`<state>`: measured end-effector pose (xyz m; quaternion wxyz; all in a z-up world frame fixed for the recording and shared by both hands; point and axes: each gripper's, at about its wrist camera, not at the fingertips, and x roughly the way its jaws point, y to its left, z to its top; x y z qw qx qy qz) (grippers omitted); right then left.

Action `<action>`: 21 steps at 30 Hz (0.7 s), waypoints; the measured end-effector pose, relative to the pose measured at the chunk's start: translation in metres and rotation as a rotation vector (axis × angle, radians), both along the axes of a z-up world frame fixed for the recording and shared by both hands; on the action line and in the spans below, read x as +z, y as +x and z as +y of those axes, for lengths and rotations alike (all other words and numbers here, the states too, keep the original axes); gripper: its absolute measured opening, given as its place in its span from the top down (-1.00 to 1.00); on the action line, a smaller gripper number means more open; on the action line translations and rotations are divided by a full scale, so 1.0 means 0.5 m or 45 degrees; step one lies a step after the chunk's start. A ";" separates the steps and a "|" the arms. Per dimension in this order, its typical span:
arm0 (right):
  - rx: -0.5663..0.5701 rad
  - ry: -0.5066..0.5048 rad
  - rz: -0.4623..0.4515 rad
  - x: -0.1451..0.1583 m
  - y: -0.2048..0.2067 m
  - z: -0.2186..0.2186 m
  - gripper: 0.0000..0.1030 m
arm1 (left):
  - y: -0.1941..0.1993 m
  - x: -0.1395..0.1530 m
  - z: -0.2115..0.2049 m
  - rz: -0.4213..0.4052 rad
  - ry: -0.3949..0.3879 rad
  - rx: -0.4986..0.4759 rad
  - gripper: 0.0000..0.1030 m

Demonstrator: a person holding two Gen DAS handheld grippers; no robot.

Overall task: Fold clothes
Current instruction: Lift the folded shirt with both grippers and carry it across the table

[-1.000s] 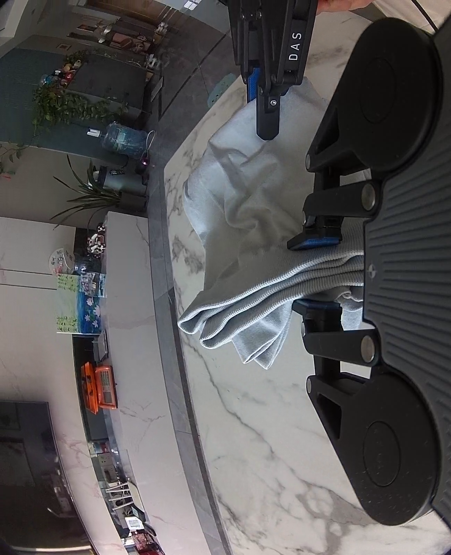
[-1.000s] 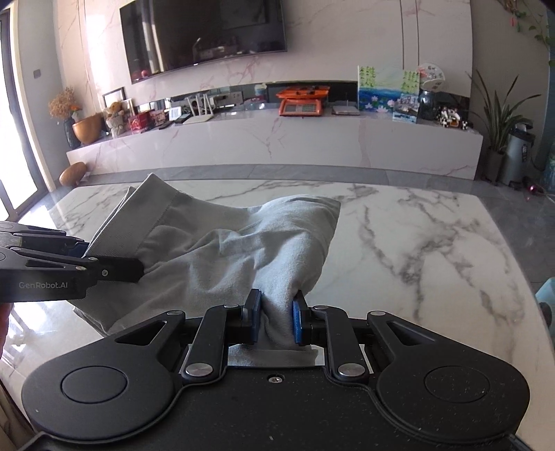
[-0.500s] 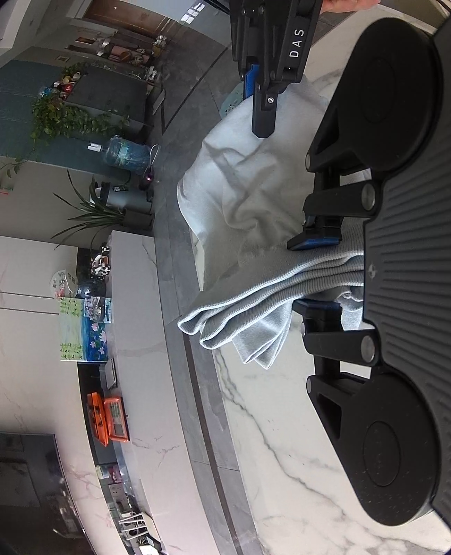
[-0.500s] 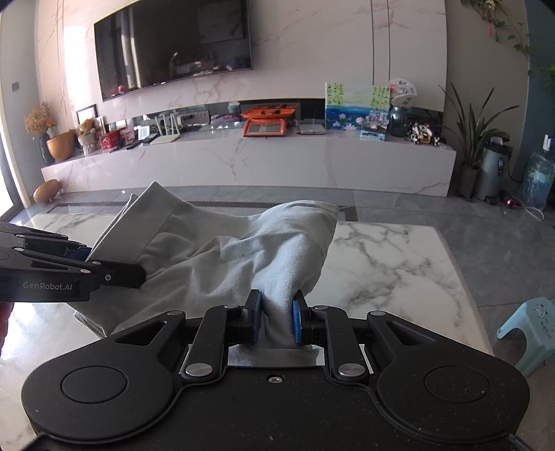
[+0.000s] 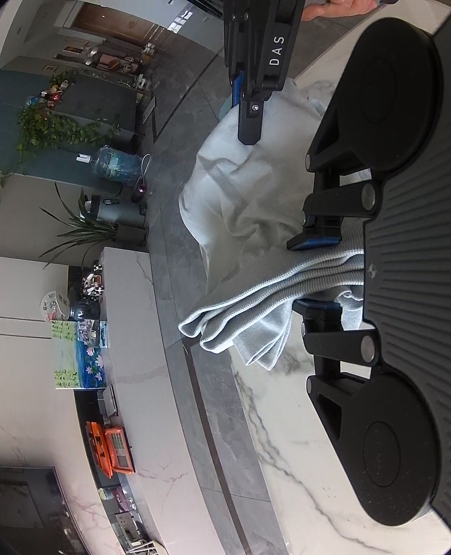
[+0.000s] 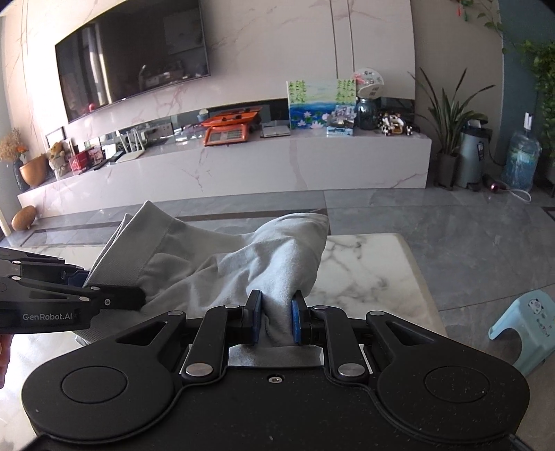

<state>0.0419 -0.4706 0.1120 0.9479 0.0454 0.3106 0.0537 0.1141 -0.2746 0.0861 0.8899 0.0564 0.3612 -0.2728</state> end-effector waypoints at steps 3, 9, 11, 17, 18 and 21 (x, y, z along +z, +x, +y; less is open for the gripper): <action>-0.023 0.014 -0.004 -0.013 0.026 -0.038 0.71 | 0.015 -0.011 -0.035 -0.009 0.003 -0.014 0.50; -0.044 -0.017 -0.024 -0.028 0.082 -0.090 0.72 | 0.053 -0.020 -0.100 -0.037 0.006 -0.006 0.50; -0.055 -0.012 -0.023 -0.035 0.105 -0.108 0.72 | 0.069 -0.027 -0.119 -0.048 0.000 0.008 0.50; -0.097 -0.009 0.012 -0.069 0.163 -0.145 0.72 | 0.098 -0.057 -0.148 -0.033 -0.017 0.028 0.50; -0.100 -0.009 0.019 -0.076 0.167 -0.150 0.72 | 0.100 -0.063 -0.151 -0.027 -0.013 0.027 0.50; -0.105 -0.014 0.042 -0.096 0.172 -0.157 0.72 | 0.103 -0.081 -0.156 -0.015 0.001 0.027 0.49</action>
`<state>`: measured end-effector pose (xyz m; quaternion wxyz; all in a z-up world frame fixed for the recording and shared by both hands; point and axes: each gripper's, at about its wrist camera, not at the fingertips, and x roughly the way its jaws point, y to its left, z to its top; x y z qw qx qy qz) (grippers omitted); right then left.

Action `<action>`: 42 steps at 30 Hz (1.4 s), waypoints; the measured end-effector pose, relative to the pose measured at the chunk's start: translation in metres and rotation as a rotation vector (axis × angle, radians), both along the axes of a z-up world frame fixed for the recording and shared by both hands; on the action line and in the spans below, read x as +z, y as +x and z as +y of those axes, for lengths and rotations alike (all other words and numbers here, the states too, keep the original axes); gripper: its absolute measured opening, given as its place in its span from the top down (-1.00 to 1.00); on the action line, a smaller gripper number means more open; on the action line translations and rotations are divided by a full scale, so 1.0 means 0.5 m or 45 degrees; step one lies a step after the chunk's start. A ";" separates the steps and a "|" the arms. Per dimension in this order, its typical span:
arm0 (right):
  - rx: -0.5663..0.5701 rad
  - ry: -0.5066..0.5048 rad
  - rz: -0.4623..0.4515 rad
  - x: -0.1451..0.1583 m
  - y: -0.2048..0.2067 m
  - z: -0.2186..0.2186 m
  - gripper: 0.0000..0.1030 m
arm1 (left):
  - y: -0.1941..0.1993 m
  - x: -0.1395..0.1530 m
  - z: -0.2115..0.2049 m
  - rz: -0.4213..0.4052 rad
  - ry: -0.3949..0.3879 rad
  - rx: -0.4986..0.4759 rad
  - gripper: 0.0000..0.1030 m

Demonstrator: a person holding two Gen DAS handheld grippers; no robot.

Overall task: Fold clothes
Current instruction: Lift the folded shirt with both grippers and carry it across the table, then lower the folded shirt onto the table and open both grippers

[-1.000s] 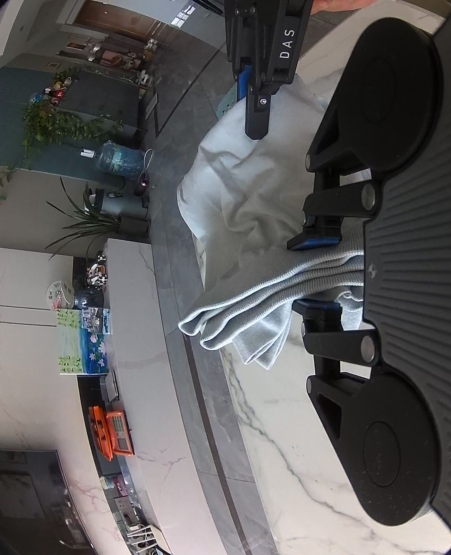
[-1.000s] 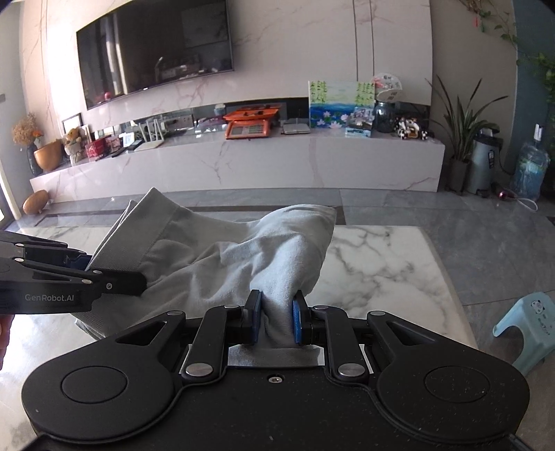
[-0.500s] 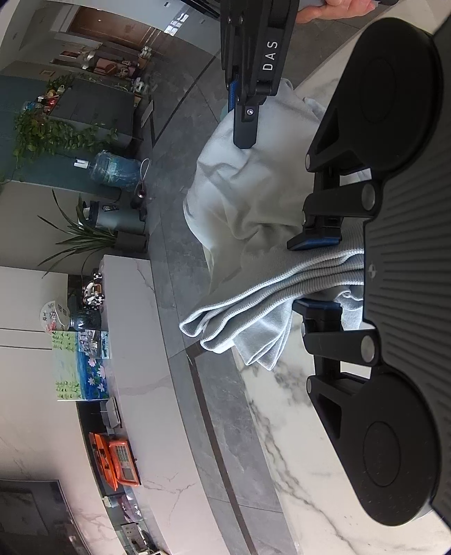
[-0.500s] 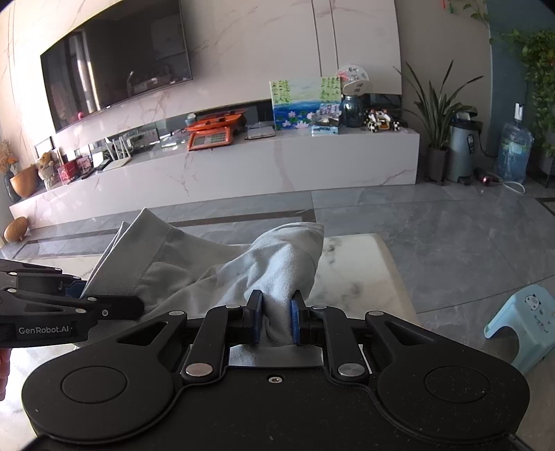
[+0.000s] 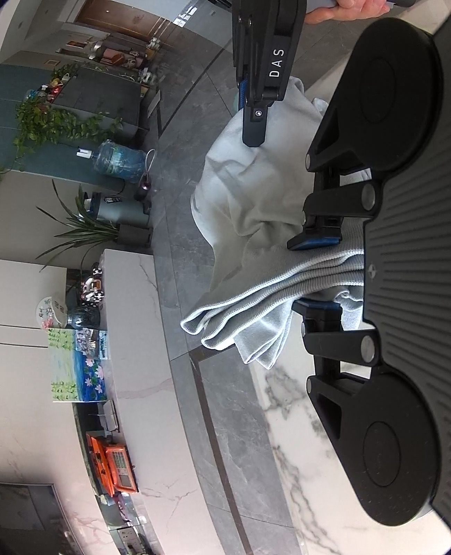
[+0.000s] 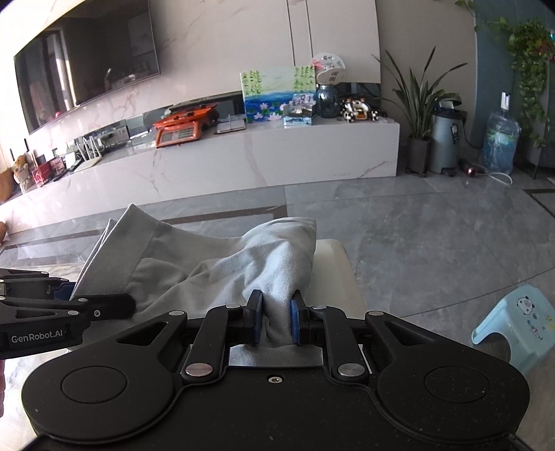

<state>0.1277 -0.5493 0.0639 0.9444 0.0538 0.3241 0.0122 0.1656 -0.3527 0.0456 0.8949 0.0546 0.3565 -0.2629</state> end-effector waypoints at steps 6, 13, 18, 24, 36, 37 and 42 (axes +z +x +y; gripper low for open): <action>-0.030 0.003 0.049 -0.035 0.000 -0.014 0.62 | 0.006 -0.015 0.015 0.034 0.011 0.020 0.32; -0.125 -0.078 0.000 -0.011 -0.038 -0.010 0.31 | -0.009 0.014 0.063 0.003 -0.021 0.081 0.22; -0.073 -0.079 -0.059 0.008 -0.080 0.014 0.31 | -0.034 0.039 0.080 -0.047 -0.048 0.067 0.22; 0.036 -0.160 -0.023 -0.019 -0.096 0.076 0.31 | -0.052 0.019 0.035 -0.036 0.030 -0.031 0.41; 0.003 -0.143 0.025 -0.051 -0.099 0.080 0.29 | -0.048 -0.018 0.007 0.019 0.121 0.030 0.40; -0.003 -0.136 0.029 -0.049 -0.099 0.080 0.30 | -0.050 -0.016 0.009 0.024 0.120 0.033 0.40; -0.012 -0.088 0.012 -0.034 -0.123 0.084 0.29 | -0.077 -0.001 0.021 0.026 0.113 0.044 0.38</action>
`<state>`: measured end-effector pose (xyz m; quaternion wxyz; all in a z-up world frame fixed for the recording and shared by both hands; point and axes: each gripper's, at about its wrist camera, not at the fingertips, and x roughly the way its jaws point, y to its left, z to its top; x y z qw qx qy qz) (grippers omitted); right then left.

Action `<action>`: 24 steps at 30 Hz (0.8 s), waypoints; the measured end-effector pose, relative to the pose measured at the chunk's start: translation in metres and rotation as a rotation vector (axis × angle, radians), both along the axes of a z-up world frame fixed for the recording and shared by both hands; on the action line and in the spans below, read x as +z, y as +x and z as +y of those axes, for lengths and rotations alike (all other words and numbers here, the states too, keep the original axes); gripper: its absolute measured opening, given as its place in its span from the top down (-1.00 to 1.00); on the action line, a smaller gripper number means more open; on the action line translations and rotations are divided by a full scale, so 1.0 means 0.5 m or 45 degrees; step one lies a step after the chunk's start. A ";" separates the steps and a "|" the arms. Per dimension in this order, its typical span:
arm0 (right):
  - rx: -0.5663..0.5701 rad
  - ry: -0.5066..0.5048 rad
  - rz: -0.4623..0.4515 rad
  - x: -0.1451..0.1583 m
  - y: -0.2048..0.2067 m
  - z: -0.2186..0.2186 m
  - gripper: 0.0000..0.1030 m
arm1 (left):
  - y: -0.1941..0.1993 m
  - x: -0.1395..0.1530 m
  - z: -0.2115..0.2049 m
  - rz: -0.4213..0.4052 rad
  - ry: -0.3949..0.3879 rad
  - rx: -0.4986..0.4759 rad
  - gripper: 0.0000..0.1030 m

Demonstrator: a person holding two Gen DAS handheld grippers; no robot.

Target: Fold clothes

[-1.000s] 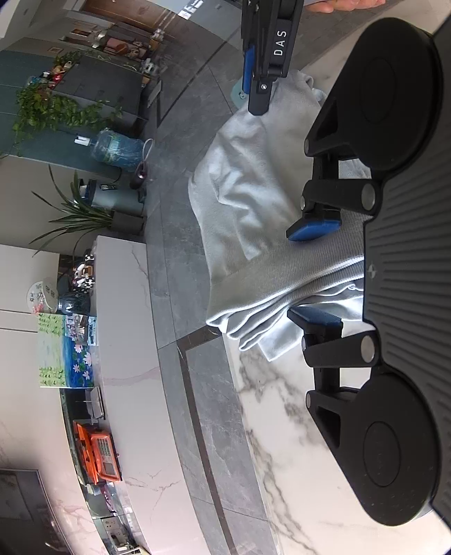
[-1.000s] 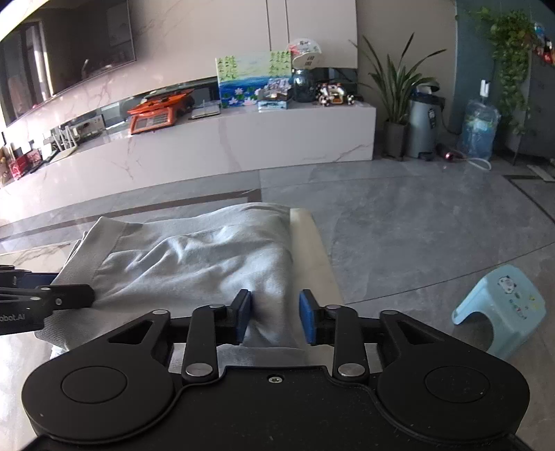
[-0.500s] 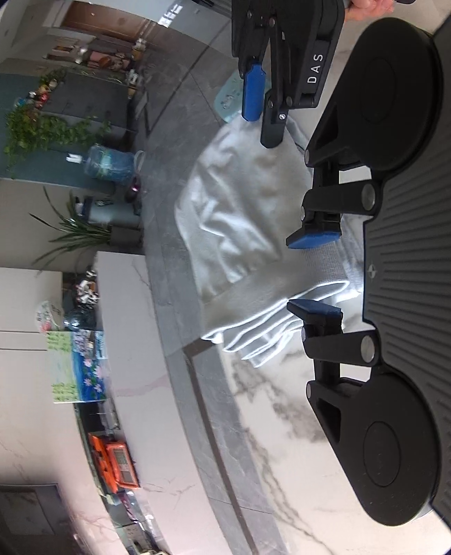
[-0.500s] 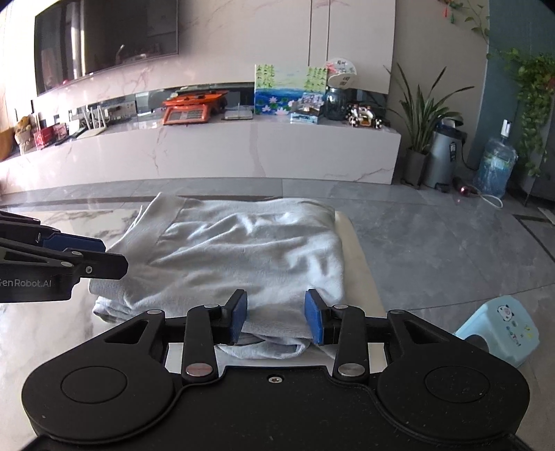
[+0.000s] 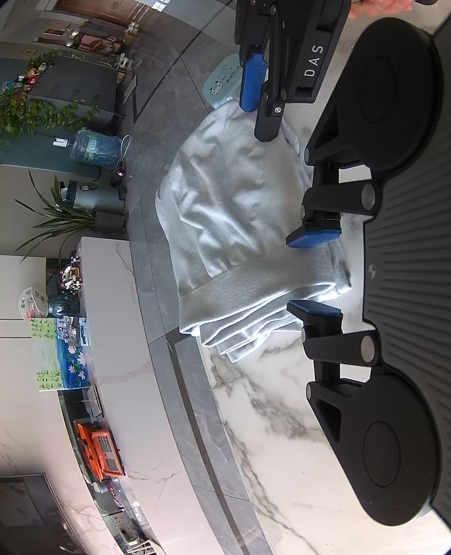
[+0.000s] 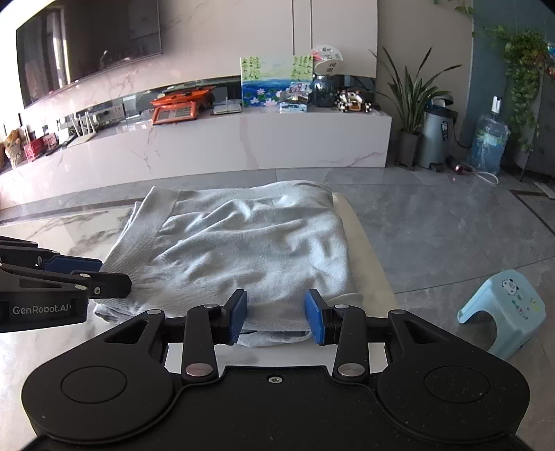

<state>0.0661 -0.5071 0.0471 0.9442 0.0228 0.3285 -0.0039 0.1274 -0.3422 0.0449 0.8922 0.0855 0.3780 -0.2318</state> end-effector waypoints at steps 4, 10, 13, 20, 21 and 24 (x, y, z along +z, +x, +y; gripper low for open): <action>0.012 -0.003 -0.002 0.014 -0.032 0.016 0.17 | -0.032 0.010 0.013 -0.019 -0.005 0.022 0.09; 0.003 0.018 0.038 0.029 -0.089 0.040 -0.07 | -0.084 0.026 0.035 -0.031 -0.034 0.056 -0.07; -0.012 0.051 0.052 0.032 -0.122 0.050 -0.26 | -0.111 0.030 0.050 -0.035 -0.042 0.072 -0.20; -0.055 0.072 0.057 0.050 -0.205 0.077 -0.59 | -0.178 0.026 0.089 -0.074 -0.026 0.151 -0.42; -0.056 0.059 0.052 0.053 -0.214 0.081 -0.68 | -0.190 0.024 0.094 -0.087 -0.018 0.159 -0.43; -0.065 0.044 0.050 0.060 -0.239 0.088 -0.76 | -0.219 0.021 0.109 -0.079 -0.011 0.186 -0.55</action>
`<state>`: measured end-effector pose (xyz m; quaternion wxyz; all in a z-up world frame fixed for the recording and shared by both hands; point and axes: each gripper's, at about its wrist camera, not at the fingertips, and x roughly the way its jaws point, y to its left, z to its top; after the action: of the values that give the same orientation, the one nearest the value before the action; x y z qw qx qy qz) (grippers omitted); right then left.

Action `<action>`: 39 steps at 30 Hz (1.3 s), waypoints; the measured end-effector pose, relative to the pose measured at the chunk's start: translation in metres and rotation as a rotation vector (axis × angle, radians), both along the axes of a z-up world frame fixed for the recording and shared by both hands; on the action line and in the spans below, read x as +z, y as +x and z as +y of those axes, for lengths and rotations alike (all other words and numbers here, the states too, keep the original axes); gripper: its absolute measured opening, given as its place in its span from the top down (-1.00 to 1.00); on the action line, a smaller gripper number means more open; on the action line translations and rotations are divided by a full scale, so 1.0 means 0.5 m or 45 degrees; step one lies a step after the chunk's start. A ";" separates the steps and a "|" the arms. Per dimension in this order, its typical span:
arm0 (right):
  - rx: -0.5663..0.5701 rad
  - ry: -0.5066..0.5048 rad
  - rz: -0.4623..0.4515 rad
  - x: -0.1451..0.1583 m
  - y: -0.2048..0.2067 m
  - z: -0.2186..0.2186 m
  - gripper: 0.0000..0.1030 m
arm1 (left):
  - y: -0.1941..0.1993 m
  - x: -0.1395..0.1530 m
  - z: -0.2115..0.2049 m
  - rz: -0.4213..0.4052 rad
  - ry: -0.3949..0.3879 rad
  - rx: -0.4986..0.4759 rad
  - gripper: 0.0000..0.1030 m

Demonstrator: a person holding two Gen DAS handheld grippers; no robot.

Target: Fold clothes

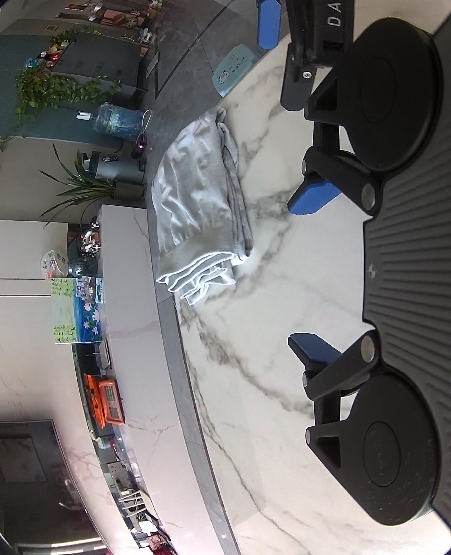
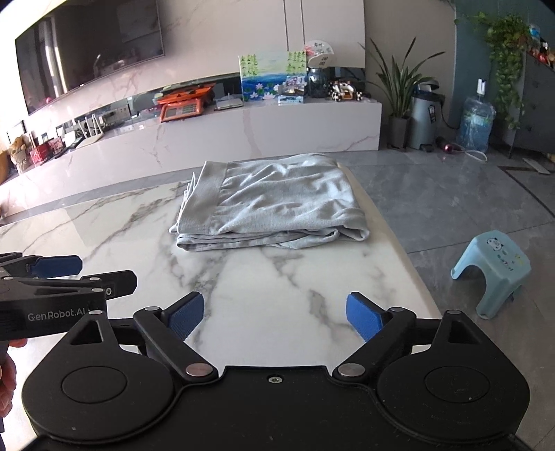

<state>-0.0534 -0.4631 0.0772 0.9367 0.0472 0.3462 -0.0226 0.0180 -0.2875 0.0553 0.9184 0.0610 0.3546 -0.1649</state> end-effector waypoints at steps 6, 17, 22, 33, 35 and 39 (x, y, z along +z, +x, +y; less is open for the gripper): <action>0.001 0.041 -0.041 0.009 -0.057 0.016 -0.76 | -0.057 0.000 0.041 0.043 -0.028 0.042 -0.72; 0.029 0.080 -0.087 0.010 -0.136 0.060 -0.76 | -0.136 0.014 0.085 -0.006 -0.005 0.099 -0.72; 0.071 0.046 -0.101 0.006 -0.163 0.082 -0.76 | -0.152 0.023 0.103 -0.030 -0.029 0.128 -0.72; 0.059 0.023 -0.124 0.000 -0.188 0.093 -0.76 | -0.180 0.026 0.104 -0.057 0.014 0.161 -0.72; 0.061 0.026 -0.129 0.000 -0.189 0.094 -0.76 | -0.184 0.024 0.106 -0.052 0.011 0.170 -0.72; 0.062 0.025 -0.125 -0.002 -0.187 0.096 -0.76 | -0.193 0.026 0.109 -0.047 0.020 0.182 -0.72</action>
<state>-0.1470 -0.4151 0.0761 0.9523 0.0492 0.3010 0.0060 -0.0785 -0.2331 0.0684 0.9337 0.0456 0.3422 -0.0950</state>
